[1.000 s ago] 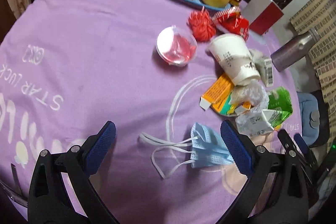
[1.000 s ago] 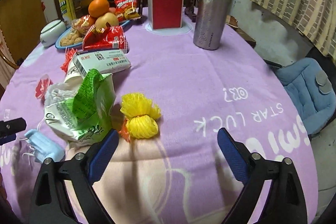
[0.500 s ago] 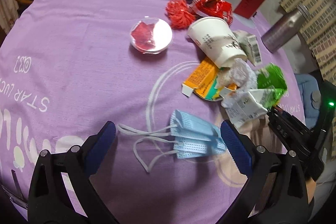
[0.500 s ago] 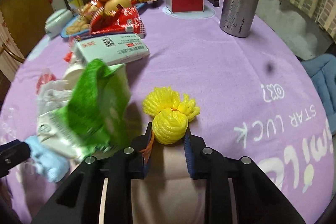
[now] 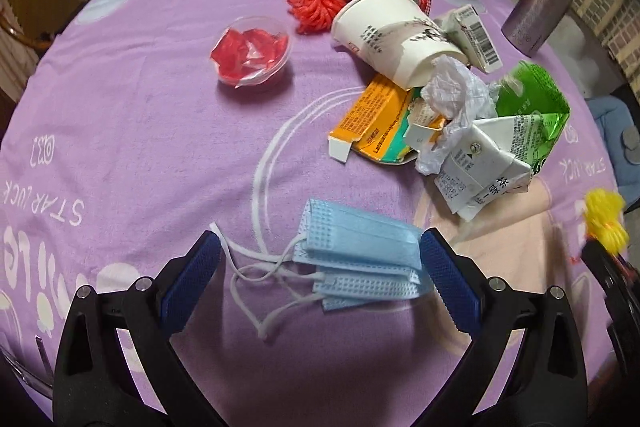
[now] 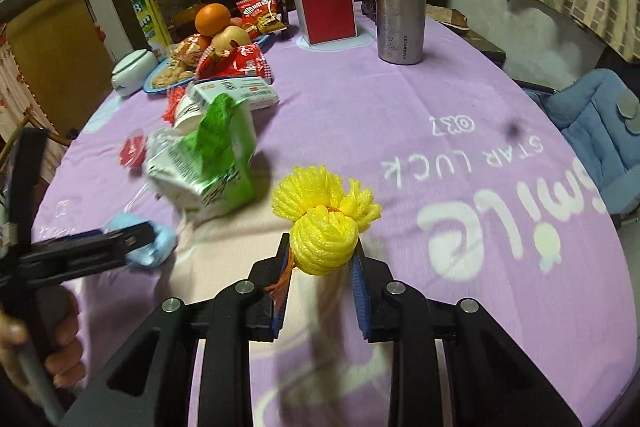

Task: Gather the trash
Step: 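Grasp the blue face mask with the left tool while the right tool grasps the yellow mesh net, then carry the mask and yellow net in both tools over the red wastebasket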

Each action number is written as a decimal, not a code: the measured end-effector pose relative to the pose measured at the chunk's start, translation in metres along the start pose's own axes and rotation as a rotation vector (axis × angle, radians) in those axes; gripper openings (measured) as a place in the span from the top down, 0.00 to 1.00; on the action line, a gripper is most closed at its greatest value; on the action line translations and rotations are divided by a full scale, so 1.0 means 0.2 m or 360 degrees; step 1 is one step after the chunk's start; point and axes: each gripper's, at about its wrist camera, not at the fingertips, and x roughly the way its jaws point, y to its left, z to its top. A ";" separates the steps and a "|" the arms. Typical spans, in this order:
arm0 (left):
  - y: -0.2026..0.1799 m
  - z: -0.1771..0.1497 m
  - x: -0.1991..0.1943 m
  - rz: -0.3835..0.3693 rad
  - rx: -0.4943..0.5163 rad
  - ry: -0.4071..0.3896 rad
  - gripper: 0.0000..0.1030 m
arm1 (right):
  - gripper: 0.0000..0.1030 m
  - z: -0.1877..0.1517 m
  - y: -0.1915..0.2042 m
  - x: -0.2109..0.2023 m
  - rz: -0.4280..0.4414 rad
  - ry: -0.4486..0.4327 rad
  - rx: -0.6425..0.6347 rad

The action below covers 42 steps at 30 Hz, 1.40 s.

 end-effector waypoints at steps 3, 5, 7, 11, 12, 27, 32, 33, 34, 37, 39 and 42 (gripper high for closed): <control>-0.08 -0.02 -0.02 0.0004 0.0127 -0.0119 0.27 | 0.73 -0.06 0.01 -0.07 0.0009 -0.0022 0.0002; -0.10 -0.03 -0.04 -0.0029 0.0165 -0.0152 0.52 | 0.73 -0.09 0.01 -0.11 0.0022 -0.0039 0.0015; -0.13 -0.05 -0.07 -0.0058 0.0213 -0.0186 0.65 | 0.73 -0.11 0.01 -0.15 0.0026 -0.0060 0.0024; -0.18 -0.08 -0.14 -0.0088 0.0293 -0.0266 0.91 | 0.72 -0.17 -0.03 -0.26 0.0018 -0.0122 0.0056; -0.19 -0.09 -0.16 -0.0111 0.0309 -0.0293 0.91 | 0.71 -0.18 -0.04 -0.27 0.0021 -0.0131 0.0068; -0.32 -0.28 -0.49 -0.0454 0.0467 -0.0527 0.91 | 0.72 -0.48 -0.28 -0.57 -0.0029 -0.0280 0.0304; -0.38 -0.41 -0.65 -0.0564 0.0570 -0.0581 0.91 | 0.72 -0.55 -0.31 -0.61 -0.0031 -0.0301 0.0334; -0.39 -0.43 -0.68 -0.0588 0.0593 -0.0588 0.91 | 0.72 -0.56 -0.31 -0.61 -0.0036 -0.0303 0.0331; -0.41 -0.46 -0.71 -0.0612 0.0623 -0.0597 0.91 | 0.72 -0.57 -0.32 -0.62 -0.0042 -0.0306 0.0329; -0.48 -0.54 -0.76 -0.0676 0.0707 -0.0601 0.91 | 0.72 -0.61 -0.33 -0.64 -0.0047 -0.0313 0.0334; -0.54 -0.59 -0.79 -0.0714 0.0773 -0.0593 0.91 | 0.72 -0.63 -0.35 -0.65 -0.0046 -0.0317 0.0338; -0.61 -0.65 -0.80 -0.0745 0.0843 -0.0576 0.91 | 0.72 -0.67 -0.37 -0.70 -0.0069 -0.0338 0.0345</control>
